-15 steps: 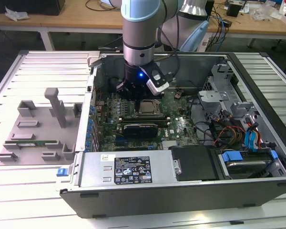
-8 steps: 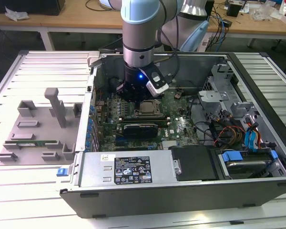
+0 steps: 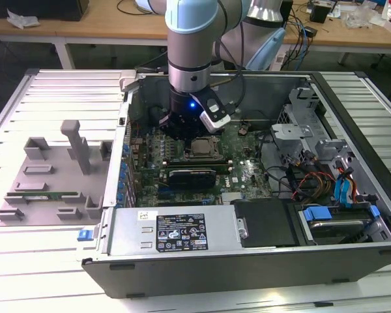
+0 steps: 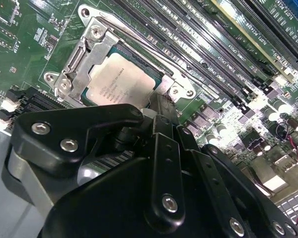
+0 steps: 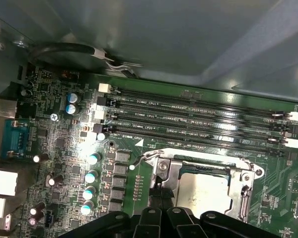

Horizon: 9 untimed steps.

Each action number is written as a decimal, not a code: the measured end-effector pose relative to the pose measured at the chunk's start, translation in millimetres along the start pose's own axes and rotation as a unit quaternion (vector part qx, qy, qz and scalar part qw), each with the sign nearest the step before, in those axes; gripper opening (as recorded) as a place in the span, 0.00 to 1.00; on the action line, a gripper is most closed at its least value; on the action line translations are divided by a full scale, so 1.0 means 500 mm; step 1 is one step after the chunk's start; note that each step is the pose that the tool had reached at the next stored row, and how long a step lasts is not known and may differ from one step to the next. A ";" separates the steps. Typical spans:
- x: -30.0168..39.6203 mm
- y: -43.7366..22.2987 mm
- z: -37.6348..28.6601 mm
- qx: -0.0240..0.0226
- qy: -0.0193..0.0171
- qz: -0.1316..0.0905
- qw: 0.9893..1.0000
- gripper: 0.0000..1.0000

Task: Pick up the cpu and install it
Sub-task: 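Close the cpu cover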

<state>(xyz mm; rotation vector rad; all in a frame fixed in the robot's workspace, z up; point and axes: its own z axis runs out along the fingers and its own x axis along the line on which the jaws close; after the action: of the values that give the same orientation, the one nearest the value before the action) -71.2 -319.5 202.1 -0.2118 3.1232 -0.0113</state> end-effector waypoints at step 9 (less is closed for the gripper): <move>0.000 0.000 -0.006 0.000 0.000 0.000 1.000 0.11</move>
<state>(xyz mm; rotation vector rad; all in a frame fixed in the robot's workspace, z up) -71.2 -319.6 205.3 -0.2117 3.1229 -0.0102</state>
